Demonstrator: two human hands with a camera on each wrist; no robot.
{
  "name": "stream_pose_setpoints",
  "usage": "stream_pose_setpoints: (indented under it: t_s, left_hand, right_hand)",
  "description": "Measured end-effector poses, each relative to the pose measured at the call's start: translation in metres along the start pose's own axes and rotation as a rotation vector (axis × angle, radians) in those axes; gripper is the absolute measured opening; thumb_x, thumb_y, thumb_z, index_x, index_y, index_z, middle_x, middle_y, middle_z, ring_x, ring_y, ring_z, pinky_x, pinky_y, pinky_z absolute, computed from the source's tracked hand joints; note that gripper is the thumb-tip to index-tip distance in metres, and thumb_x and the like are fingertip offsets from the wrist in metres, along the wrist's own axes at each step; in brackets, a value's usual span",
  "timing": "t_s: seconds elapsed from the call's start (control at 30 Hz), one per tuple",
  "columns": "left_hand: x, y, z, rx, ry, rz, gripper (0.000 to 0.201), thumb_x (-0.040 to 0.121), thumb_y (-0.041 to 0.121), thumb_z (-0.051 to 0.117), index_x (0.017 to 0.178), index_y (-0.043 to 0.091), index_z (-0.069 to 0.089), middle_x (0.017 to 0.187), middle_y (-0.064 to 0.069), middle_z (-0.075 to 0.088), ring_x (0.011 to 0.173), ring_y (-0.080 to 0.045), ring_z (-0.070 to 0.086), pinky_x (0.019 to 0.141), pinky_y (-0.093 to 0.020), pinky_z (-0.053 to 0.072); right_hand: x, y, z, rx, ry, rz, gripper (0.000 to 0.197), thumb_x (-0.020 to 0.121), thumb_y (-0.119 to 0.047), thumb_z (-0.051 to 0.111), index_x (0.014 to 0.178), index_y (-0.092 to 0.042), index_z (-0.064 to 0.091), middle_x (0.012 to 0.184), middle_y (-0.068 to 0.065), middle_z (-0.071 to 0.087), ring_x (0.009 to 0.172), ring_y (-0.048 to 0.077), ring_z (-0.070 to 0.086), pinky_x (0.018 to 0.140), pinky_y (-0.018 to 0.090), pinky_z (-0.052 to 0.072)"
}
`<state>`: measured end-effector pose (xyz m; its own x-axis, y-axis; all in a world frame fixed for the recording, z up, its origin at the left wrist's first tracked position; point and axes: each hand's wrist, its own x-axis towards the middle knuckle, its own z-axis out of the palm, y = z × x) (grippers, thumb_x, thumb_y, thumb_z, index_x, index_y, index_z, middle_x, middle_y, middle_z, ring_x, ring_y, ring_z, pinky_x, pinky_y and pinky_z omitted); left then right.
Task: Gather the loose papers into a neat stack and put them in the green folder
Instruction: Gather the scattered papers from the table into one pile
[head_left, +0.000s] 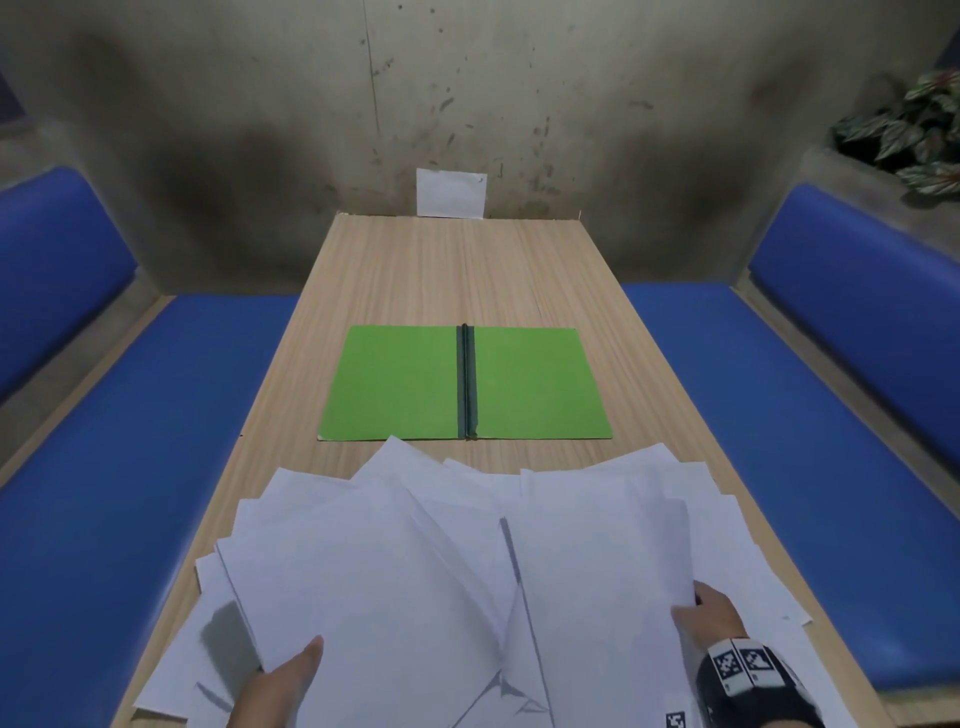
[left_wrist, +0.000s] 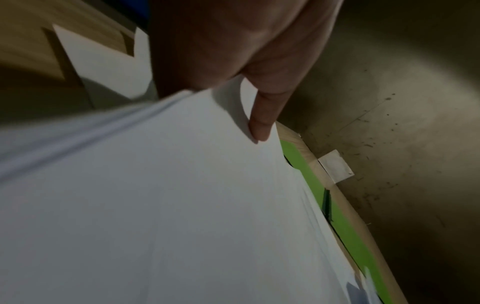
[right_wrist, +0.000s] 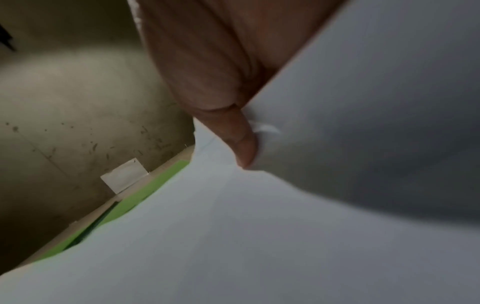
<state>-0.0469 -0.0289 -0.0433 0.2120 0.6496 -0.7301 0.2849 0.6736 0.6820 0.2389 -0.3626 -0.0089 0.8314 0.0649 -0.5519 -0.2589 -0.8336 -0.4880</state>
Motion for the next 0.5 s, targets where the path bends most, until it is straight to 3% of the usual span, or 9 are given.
stream_pose_setpoints:
  t_s: [0.07, 0.2, 0.37, 0.43, 0.5]
  left_hand:
    - [-0.001, 0.0, 0.006, 0.0, -0.011, 0.002, 0.046, 0.087, 0.01, 0.06, 0.13, 0.0, 0.046, 0.142, -0.018, 0.046, 0.132, -0.032, 0.042, 0.114, -0.046, 0.027]
    - [-0.018, 0.003, 0.018, 0.129, 0.102, 0.048, 0.043, 0.081, 0.011, 0.068, 0.117, -0.01, 0.054, 0.128, -0.024, 0.057, 0.117, -0.038, 0.053, 0.107, -0.045, 0.037]
    - [-0.055, 0.027, 0.029, 0.269, 0.15, 0.356, 0.046, 0.081, 0.003, 0.064, 0.121, -0.013, 0.048, 0.128, -0.031, 0.054, 0.117, -0.043, 0.051, 0.1, -0.046, 0.036]
    - [-0.071, 0.041, 0.027, 0.292, 0.138, 0.486, 0.051, 0.08, 0.002, 0.065, 0.126, -0.006, 0.044, 0.127, -0.028, 0.055, 0.112, -0.041, 0.053, 0.099, -0.047, 0.039]
    - [-0.088, 0.059, 0.022, 0.314, 0.074, 0.625, 0.064, 0.078, 0.005, 0.069, 0.133, 0.011, 0.037, 0.12, -0.017, 0.06, 0.098, -0.032, 0.057, 0.091, -0.043, 0.043]
  right_hand:
    - [-0.002, 0.002, 0.002, -0.015, -0.019, 0.001, 0.03, 0.084, 0.0, 0.045, 0.111, 0.0, 0.059, 0.093, 0.013, 0.058, 0.086, 0.029, 0.053, 0.074, 0.031, 0.04]
    - [-0.003, 0.001, 0.002, -0.016, -0.036, 0.008, 0.034, 0.085, 0.001, 0.043, 0.116, 0.0, 0.056, 0.097, 0.014, 0.058, 0.086, 0.028, 0.051, 0.075, 0.031, 0.039]
    - [-0.009, 0.0, -0.006, 0.1, 0.013, -0.013, 0.04, 0.086, -0.003, 0.052, 0.126, 0.001, 0.05, 0.127, 0.022, 0.055, 0.112, 0.035, 0.052, 0.092, 0.038, 0.041]
    - [-0.012, -0.002, -0.011, 0.173, 0.066, -0.013, 0.04, 0.087, -0.003, 0.05, 0.127, 0.002, 0.049, 0.13, 0.022, 0.054, 0.117, 0.036, 0.05, 0.097, 0.039, 0.039]
    - [-0.017, -0.007, -0.019, 0.257, 0.132, -0.022, 0.04, 0.089, -0.004, 0.049, 0.128, 0.003, 0.047, 0.132, 0.023, 0.052, 0.119, 0.038, 0.048, 0.099, 0.04, 0.038]
